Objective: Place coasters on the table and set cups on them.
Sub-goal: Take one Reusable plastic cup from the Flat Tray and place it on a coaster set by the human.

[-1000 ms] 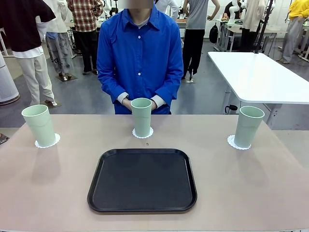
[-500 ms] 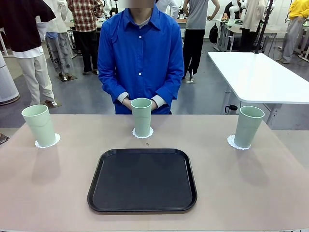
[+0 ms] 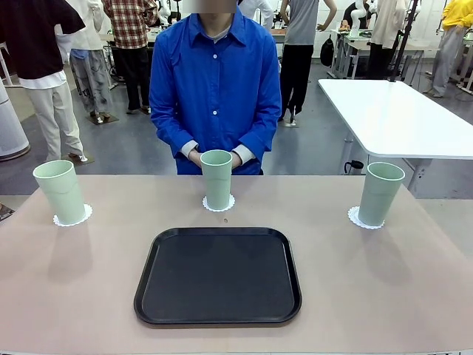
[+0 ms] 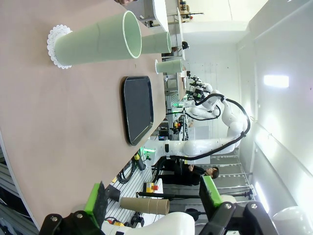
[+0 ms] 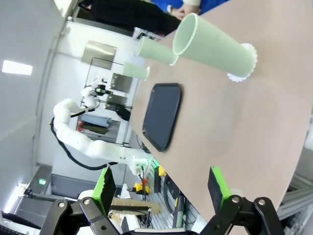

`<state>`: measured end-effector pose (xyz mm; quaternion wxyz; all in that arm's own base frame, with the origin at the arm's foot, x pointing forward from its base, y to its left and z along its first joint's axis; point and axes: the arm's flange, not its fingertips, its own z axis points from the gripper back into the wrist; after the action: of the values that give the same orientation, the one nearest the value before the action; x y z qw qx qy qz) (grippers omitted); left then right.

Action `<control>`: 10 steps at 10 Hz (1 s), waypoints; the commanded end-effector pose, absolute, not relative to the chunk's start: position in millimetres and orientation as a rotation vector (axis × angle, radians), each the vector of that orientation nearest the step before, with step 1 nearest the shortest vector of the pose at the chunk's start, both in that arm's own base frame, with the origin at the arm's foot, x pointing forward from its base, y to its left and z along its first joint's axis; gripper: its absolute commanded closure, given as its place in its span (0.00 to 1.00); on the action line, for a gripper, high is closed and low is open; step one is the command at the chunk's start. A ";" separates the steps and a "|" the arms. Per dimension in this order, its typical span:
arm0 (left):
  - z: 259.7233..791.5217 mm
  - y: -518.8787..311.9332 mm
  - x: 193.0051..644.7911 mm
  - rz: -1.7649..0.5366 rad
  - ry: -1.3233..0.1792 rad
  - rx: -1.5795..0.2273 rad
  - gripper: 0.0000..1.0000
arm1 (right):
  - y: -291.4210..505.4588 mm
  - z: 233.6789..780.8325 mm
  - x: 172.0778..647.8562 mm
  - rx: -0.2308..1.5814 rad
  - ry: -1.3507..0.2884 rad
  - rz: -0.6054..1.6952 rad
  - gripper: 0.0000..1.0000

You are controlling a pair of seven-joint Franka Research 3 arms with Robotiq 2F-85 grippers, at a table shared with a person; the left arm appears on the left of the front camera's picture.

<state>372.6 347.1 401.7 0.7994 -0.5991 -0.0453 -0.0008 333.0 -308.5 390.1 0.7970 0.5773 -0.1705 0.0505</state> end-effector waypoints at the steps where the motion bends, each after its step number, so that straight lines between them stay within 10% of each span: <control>1: 402.9 345.6 370.9 0.008 -0.101 -1.275 0.00 | -314.1 388.0 340.8 1.302 -0.366 0.148 0.00; 10: 402.9 345.6 370.9 0.008 -0.101 -1.275 0.00 | -308.1 385.8 337.8 1.289 -0.359 0.130 0.00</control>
<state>372.6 347.1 401.7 0.7994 -0.5991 -0.0453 -0.0008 340.2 -308.9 387.7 0.7825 0.5959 -0.1698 0.0610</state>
